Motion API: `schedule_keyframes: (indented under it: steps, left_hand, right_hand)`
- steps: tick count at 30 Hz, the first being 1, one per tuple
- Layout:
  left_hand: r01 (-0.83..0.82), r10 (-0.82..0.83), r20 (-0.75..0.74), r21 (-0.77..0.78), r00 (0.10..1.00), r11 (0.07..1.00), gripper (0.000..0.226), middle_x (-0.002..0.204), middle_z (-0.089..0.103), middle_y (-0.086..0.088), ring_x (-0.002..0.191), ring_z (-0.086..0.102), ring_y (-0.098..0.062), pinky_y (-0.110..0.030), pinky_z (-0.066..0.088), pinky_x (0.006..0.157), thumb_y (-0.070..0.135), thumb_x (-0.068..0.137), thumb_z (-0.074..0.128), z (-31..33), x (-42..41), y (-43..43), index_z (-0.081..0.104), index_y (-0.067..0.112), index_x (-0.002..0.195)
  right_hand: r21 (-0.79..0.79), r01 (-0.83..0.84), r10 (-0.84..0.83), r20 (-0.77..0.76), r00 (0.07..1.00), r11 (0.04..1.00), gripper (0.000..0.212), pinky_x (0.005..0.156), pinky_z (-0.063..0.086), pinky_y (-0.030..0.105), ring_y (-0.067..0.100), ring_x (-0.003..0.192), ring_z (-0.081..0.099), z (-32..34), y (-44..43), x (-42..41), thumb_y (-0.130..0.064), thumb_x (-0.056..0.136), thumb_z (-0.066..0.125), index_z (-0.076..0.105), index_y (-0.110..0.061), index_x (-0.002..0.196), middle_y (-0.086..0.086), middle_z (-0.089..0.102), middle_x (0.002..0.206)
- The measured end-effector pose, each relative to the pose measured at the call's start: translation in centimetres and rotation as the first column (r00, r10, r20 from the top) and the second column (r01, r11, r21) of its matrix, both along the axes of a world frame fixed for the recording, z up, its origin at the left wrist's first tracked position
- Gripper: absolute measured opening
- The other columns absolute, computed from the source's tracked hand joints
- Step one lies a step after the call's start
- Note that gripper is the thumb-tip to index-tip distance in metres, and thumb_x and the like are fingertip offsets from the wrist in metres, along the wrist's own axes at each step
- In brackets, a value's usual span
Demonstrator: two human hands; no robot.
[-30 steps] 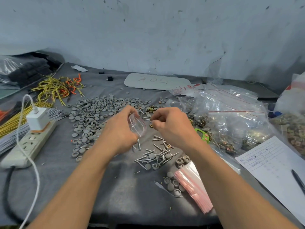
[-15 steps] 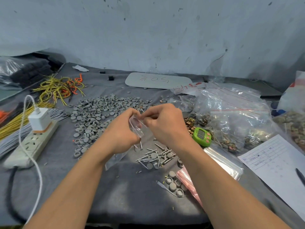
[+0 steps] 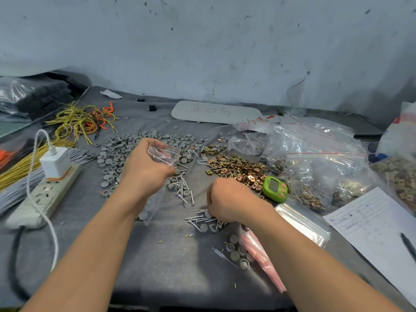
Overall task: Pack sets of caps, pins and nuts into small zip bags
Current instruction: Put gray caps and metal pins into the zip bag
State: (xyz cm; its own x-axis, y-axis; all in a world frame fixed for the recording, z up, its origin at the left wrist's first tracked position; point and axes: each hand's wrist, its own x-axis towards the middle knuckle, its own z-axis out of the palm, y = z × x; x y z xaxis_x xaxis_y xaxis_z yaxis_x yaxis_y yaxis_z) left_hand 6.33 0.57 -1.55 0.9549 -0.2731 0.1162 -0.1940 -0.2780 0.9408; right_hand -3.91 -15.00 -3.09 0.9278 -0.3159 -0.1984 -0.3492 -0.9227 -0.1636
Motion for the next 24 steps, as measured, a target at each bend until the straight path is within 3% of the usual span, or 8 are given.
schedule_keyframes:
  steps: [5, 9, 12, 17, 19, 21, 24]
  left_hand:
    - [-0.021, 0.012, 0.067, 0.126, 0.998, 0.992, 0.057, 0.098, 0.068, 0.008, 0.089, 0.068, -0.021, -0.045, 0.058, 0.080, 0.001, 0.071, 0.083, -0.3, 0.1, -0.3, 0.056, 0.035, 0.108]
    - [0.016, -0.070, 0.164, 0.309, 0.984, 0.951, 0.053, 0.092, 0.064, 0.013, 0.073, 0.061, -0.007, -0.026, 0.043, 0.054, 0.007, 0.076, 0.081, -0.3, -0.5, -0.7, 0.051, 0.036, 0.109]
    - [0.079, -0.172, 0.173, 0.444, 0.970, 0.893, 0.053, 0.090, 0.064, 0.010, 0.068, 0.060, -0.007, -0.021, 0.038, 0.047, 0.014, 0.080, 0.082, -0.1, -1.4, -1.2, 0.048, 0.040, 0.111]
    - [0.248, -0.359, 0.104, 0.549, 0.927, 0.798, 0.061, 0.093, 0.064, 0.010, 0.066, 0.061, -0.012, -0.027, 0.041, 0.048, 0.010, 0.071, 0.082, 0.2, -2.7, -2.0, 0.046, 0.045, 0.106]
    - [0.303, -0.403, 0.078, 0.534, 0.912, 0.789, 0.064, 0.091, 0.067, 0.008, 0.069, 0.065, -0.017, -0.033, 0.047, 0.049, 0.007, 0.066, 0.081, 0.4, -2.9, -2.0, 0.047, 0.046, 0.103]
    - [0.341, -0.434, 0.083, 0.494, 0.897, 0.799, 0.060, 0.088, 0.070, 0.006, 0.076, 0.068, -0.022, -0.046, 0.057, 0.063, 0.006, 0.064, 0.080, 0.5, -2.8, -2.0, 0.050, 0.044, 0.100]
    - [0.381, -0.441, 0.070, 0.395, 0.895, 0.836, 0.057, 0.087, 0.071, 0.000, 0.081, 0.069, -0.030, -0.054, 0.058, 0.069, 0.001, 0.064, 0.078, 0.3, -2.5, -1.8, 0.056, 0.039, 0.100]
  right_hand:
    - [-0.033, 0.034, -0.028, 0.156, 0.987, 0.999, 0.006, 0.074, 0.063, 0.040, 0.023, 0.077, 0.069, 0.8, -0.3, -0.4, -0.023, 0.089, 0.070, 0.075, -0.022, 0.087, -0.001, 0.071, 0.082]
    - [0.248, 0.109, -0.211, 0.432, 0.877, 0.963, 0.014, 0.064, 0.052, 0.022, 0.003, 0.064, 0.065, 1.9, -1.3, -0.7, -0.028, 0.092, 0.074, 0.074, -0.029, 0.078, -0.014, 0.069, 0.070]
    - [0.428, 0.040, -0.306, 0.575, 0.759, 0.903, 0.015, 0.051, 0.041, 0.010, -0.002, 0.053, 0.062, 2.8, -1.5, -1.2, -0.024, 0.087, 0.078, 0.075, -0.028, 0.073, -0.015, 0.068, 0.058]
    - [0.420, -0.031, -0.241, 0.579, 0.779, 0.907, 0.006, 0.045, 0.036, 0.008, -0.003, 0.046, 0.054, 3.0, -0.2, -1.1, -0.025, 0.084, 0.081, 0.080, -0.028, 0.079, -0.012, 0.063, 0.054]
    - [0.416, -0.041, -0.219, 0.559, 0.800, 0.909, 0.004, 0.043, 0.034, 0.008, -0.001, 0.043, 0.051, 2.8, 0.4, -0.7, -0.024, 0.083, 0.082, 0.082, -0.028, 0.082, -0.011, 0.061, 0.057]
    - [0.410, -0.047, -0.203, 0.543, 0.815, 0.911, 0.003, 0.041, 0.031, 0.007, -0.001, 0.042, 0.050, 2.6, 0.8, -0.3, -0.025, 0.084, 0.082, 0.083, -0.028, 0.085, -0.012, 0.058, 0.059]
    - [0.450, -0.075, -0.216, 0.559, 0.801, 0.890, 0.002, 0.041, 0.032, 0.007, -0.006, 0.042, 0.050, 2.7, 1.0, 0.0, -0.027, 0.086, 0.082, 0.084, -0.027, 0.086, -0.015, 0.057, 0.053]
